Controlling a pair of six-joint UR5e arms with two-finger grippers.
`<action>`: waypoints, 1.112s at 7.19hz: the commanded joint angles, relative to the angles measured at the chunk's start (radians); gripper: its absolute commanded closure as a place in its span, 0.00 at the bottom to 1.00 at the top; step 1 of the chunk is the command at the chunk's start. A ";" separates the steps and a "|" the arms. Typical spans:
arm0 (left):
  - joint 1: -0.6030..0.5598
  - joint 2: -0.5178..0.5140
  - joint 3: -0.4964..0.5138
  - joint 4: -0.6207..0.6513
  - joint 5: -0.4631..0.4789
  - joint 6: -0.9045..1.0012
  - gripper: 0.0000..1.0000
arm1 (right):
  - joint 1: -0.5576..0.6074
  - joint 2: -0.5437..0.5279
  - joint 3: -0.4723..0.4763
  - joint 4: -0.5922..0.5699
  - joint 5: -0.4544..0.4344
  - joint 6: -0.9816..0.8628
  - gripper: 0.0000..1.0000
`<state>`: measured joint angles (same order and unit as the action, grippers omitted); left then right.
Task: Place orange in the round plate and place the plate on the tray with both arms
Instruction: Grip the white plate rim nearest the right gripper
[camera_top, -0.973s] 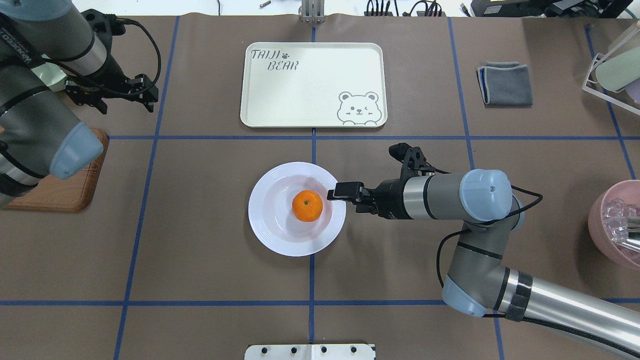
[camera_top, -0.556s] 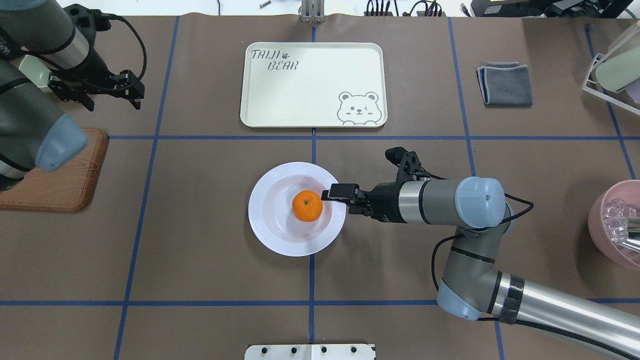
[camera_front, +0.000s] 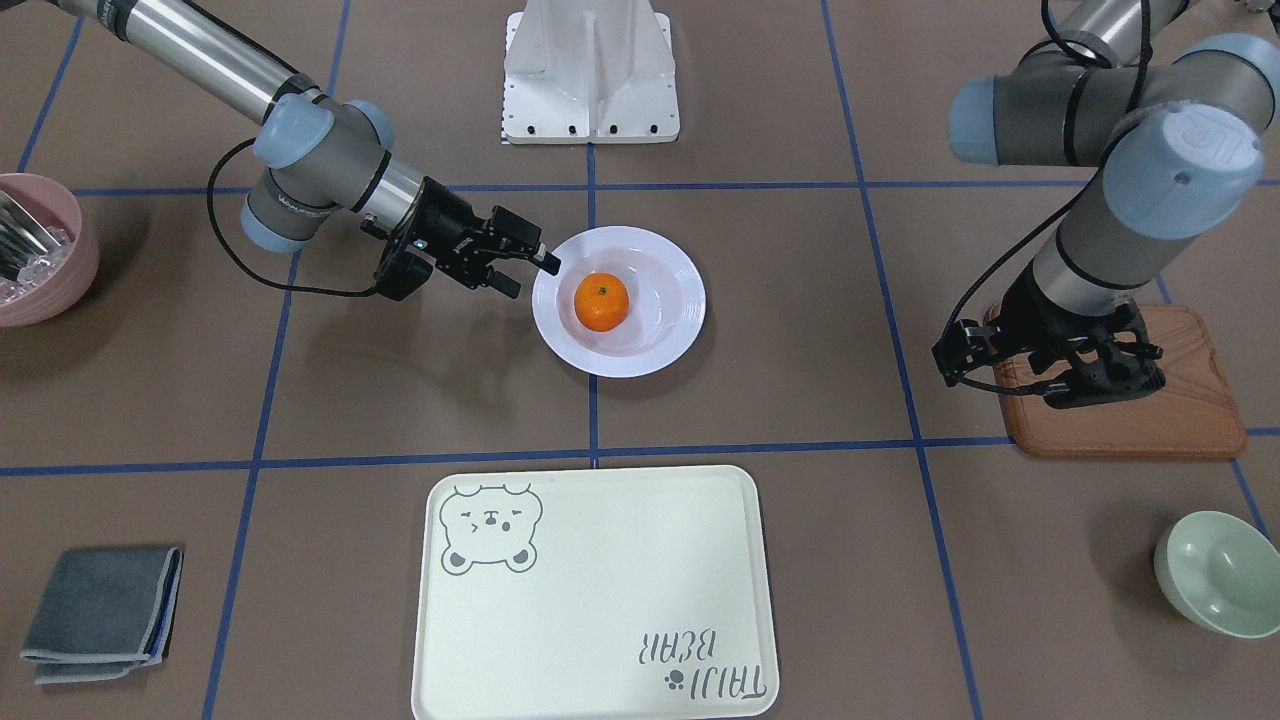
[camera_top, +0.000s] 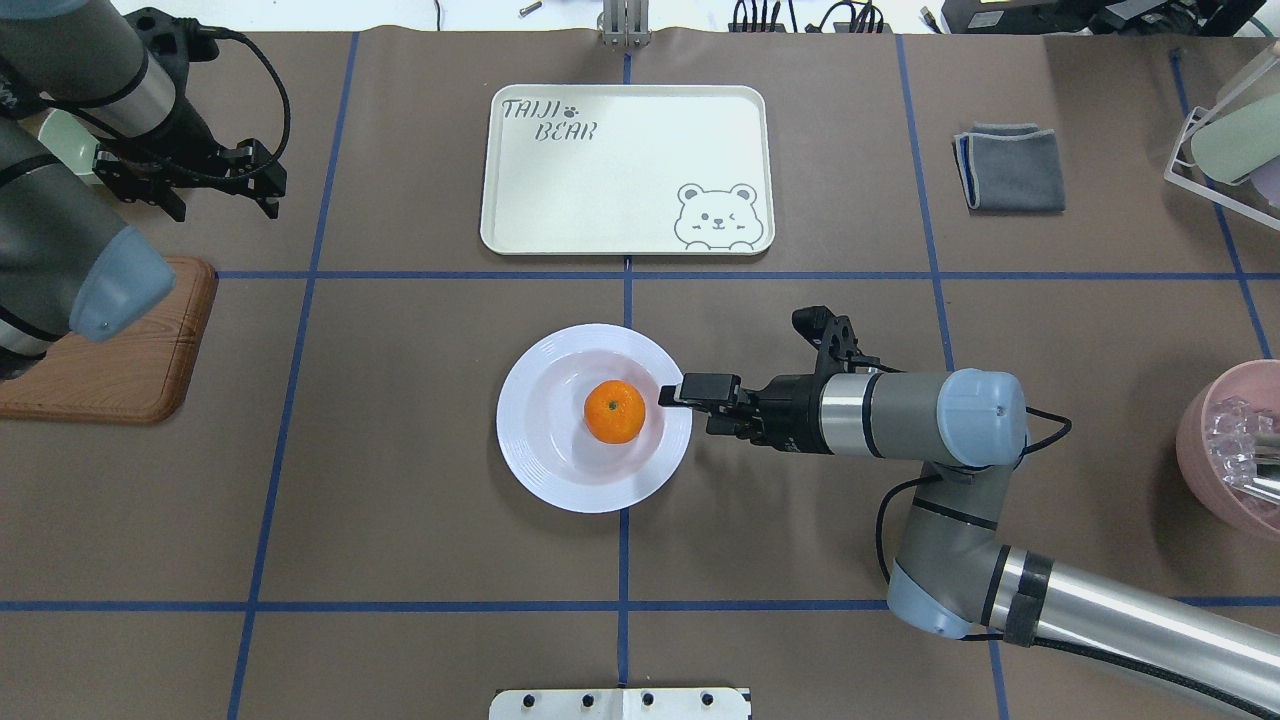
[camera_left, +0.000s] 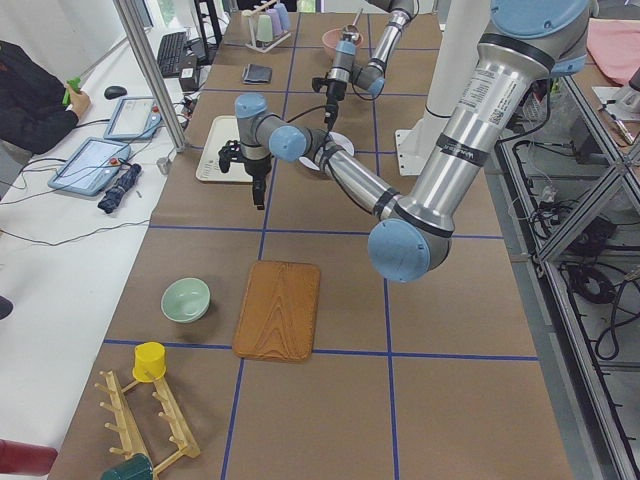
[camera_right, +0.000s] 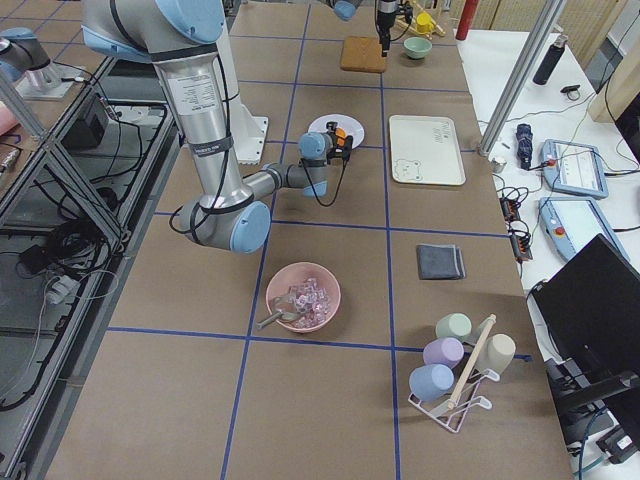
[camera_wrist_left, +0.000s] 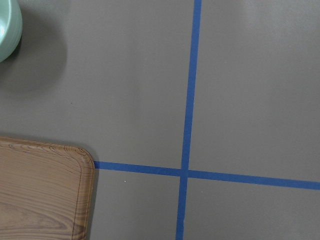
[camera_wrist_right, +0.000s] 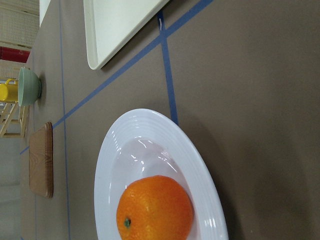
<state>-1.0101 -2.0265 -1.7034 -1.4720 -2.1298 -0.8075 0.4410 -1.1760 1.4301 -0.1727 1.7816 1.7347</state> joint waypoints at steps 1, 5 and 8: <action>0.001 0.000 0.001 0.001 0.001 0.001 0.02 | -0.016 0.004 -0.008 -0.005 -0.024 0.000 0.00; 0.002 0.000 0.019 -0.002 0.001 0.001 0.02 | -0.030 0.053 -0.062 -0.005 -0.048 0.002 0.00; 0.002 0.000 0.022 -0.002 -0.001 0.001 0.02 | -0.030 0.061 -0.060 -0.005 -0.048 0.003 0.00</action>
<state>-1.0079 -2.0264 -1.6812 -1.4735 -2.1295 -0.8069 0.4112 -1.1201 1.3713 -0.1777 1.7335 1.7377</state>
